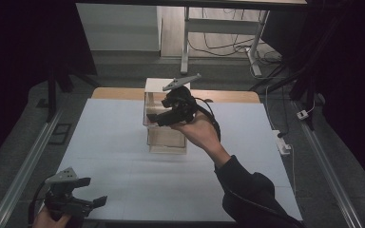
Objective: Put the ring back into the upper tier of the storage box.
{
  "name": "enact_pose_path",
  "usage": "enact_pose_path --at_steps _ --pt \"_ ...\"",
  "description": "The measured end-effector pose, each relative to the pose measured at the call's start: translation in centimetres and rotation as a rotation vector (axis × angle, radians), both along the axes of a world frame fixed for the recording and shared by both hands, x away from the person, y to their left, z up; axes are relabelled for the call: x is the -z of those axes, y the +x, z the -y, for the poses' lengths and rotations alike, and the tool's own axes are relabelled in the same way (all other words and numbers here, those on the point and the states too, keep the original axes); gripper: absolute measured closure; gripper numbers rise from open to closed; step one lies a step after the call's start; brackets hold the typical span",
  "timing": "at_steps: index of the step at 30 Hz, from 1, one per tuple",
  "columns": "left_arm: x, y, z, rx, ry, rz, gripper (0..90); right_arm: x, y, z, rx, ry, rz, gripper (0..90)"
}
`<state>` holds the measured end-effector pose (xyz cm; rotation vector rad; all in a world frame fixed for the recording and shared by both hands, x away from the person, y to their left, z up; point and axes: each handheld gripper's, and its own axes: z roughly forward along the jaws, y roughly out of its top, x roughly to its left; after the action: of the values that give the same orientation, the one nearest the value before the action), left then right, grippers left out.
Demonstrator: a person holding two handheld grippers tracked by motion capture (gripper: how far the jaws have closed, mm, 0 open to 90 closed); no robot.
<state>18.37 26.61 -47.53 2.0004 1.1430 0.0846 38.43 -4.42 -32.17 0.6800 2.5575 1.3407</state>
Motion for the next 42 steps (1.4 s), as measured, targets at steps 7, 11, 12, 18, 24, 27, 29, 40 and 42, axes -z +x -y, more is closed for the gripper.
enact_pose_path --at_steps 7,11,12,18,24,27,29,40,42 --pt "0.0 0.0 0.0 -0.001 -0.002 -0.001 0.3 0.1 -0.7 0.6 -0.014 0.008 0.003 23.1" --pt "0.0 0.0 0.0 0.001 0.0 0.0 0.3 0.4 -0.9 1.0 -0.017 0.014 -0.001 21.3" --pt "0.0 0.0 0.0 0.0 0.0 0.0 0.3 0.4 -1.0 1.1 -0.019 0.013 0.0 20.9" --pt "0.0 0.0 0.0 0.001 -0.001 0.0 0.3 0.9 -1.3 1.9 -0.016 0.018 -0.021 18.0" --pt "0.0 0.0 0.0 0.0 -0.001 0.0 0.3 0.8 -1.9 2.8 -0.015 0.022 -0.014 13.5" --pt "0.0 0.0 0.0 0.0 -0.001 -0.001 0.3 0.8 -2.2 3.2 -0.02 0.023 -0.013 10.8" --pt "0.0 0.0 0.0 -0.001 0.0 0.0 0.3 0.8 -2.6 3.5 -0.023 0.016 -0.005 9.8" --pt "0.0 0.0 0.0 -0.001 0.0 -0.001 0.2 1.6 -3.8 5.7 -0.023 0.034 0.006 6.1" --pt "0.0 0.0 0.0 -0.002 0.001 -0.001 0.3 1.9 -4.0 6.1 -0.017 0.032 0.004 4.3"
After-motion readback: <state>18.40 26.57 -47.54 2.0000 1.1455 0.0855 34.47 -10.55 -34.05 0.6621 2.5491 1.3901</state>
